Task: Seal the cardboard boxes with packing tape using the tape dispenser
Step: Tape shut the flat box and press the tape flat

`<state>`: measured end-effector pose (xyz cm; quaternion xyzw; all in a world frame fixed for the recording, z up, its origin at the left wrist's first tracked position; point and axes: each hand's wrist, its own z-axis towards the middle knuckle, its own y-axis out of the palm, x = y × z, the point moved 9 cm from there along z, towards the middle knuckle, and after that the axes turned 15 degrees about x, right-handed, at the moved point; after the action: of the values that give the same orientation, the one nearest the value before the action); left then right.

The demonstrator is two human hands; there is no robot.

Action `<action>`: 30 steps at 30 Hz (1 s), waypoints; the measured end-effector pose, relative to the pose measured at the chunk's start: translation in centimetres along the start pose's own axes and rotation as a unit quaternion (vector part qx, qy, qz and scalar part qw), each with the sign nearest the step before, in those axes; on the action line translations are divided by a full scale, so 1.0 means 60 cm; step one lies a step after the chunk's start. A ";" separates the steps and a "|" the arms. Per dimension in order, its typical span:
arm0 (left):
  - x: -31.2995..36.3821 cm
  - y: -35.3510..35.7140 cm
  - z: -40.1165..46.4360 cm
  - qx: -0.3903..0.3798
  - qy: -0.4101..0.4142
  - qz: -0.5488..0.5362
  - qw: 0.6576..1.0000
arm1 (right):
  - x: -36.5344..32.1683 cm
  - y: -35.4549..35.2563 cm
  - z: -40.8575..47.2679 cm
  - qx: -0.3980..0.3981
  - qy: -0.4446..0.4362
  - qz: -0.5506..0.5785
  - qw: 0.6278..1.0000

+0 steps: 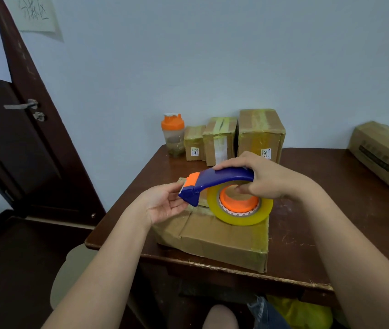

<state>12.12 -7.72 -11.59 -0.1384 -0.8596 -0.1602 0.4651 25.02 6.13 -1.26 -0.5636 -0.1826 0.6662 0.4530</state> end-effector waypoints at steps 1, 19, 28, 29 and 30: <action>0.004 0.000 0.001 0.001 0.006 0.010 1.000 | 0.006 0.004 0.001 -0.003 0.005 -0.003 1.000; 0.096 -0.104 0.046 0.228 0.207 0.152 0.939 | 0.013 -0.022 0.015 0.078 -0.029 -0.120 0.989; 0.072 -0.153 0.070 0.283 0.225 0.187 0.913 | 0.003 -0.028 0.009 0.072 -0.014 -0.168 0.983; 0.066 -0.153 0.072 0.282 0.222 0.179 0.916 | 0.002 -0.025 0.009 0.069 -0.011 -0.176 0.982; 0.063 -0.153 0.074 0.281 0.224 0.171 0.917 | 0.000 -0.022 0.009 0.067 -0.010 -0.184 0.981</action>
<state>3.22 -13.97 -12.05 -0.1072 -0.7059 0.1434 0.6853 25.05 6.98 -0.12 -0.4818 -0.2426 0.5883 0.6025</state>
